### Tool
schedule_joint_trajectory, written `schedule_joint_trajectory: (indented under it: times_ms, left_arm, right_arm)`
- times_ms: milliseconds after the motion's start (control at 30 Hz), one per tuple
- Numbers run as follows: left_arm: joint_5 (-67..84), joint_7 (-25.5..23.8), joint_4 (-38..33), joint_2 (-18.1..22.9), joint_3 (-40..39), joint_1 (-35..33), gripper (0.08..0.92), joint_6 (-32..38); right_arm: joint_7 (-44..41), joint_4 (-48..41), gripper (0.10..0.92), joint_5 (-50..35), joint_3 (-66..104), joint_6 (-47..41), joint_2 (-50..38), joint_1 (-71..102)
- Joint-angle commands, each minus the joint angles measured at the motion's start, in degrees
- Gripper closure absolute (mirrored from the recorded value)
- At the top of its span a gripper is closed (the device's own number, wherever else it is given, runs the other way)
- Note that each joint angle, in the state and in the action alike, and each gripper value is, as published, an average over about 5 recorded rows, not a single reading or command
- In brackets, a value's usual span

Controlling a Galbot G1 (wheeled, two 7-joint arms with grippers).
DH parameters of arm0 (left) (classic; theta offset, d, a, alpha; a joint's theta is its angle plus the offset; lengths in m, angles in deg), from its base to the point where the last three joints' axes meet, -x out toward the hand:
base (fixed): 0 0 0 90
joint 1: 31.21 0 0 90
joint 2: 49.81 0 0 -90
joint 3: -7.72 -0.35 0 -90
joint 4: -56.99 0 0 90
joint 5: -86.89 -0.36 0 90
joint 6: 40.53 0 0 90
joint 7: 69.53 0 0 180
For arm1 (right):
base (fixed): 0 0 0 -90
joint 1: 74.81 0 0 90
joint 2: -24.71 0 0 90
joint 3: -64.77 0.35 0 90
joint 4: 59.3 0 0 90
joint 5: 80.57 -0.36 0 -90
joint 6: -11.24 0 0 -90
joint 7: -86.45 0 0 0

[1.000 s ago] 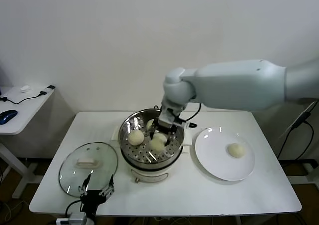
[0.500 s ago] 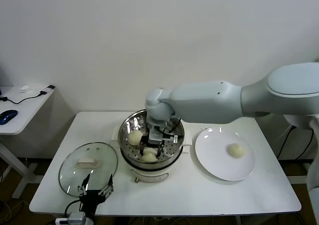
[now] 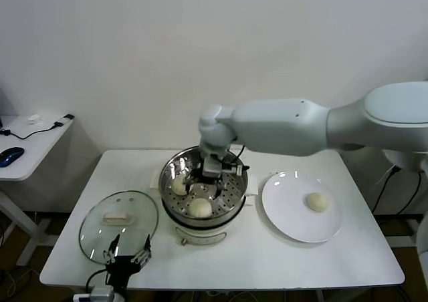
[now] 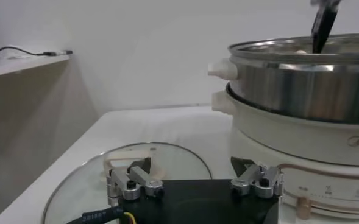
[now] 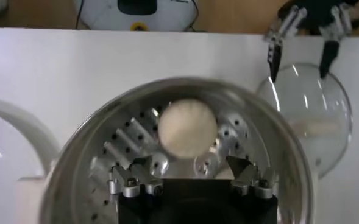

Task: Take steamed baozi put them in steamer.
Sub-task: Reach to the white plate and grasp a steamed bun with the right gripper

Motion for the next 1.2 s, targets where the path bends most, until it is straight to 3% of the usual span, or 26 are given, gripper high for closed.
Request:
schedule_joint_trajectory:
  times_ms: [33,267,467,800,1200]
  left_arm:
    - [0.06,-0.01,0.0,-0.14,-0.01,-0.01,0.177,0.01]
    - [0.1,-0.12,0.17,-0.24,-0.14,0.6,0.177,-0.19]
    - [-0.09,-0.26,0.76,-0.14,-0.34,1.03,0.177,-0.36]
    - [-0.29,-0.34,1.65,-0.32,0.1,0.37,0.177,-0.21]
    - [-0.32,-0.27,1.77,-0.25,0.44,-0.37,0.177,0.43]
  right_arm:
    - [-4.44,-2.1,0.203,-23.62,-11.97,-11.54,-17.85,-15.49]
    - [-3.55,-1.16,0.203,-20.21,-19.32,-29.1,-33.25,-14.72]
    - [-0.76,-1.54,0.203,-17.62,-14.27,-36.25,-40.0,-2.29]
    - [-0.33,-12.12,0.203,-9.38,1.42,-36.49,-38.21,18.49]
    - [0.43,-21.67,0.203,-6.72,7.9,-35.38,-31.12,27.22]
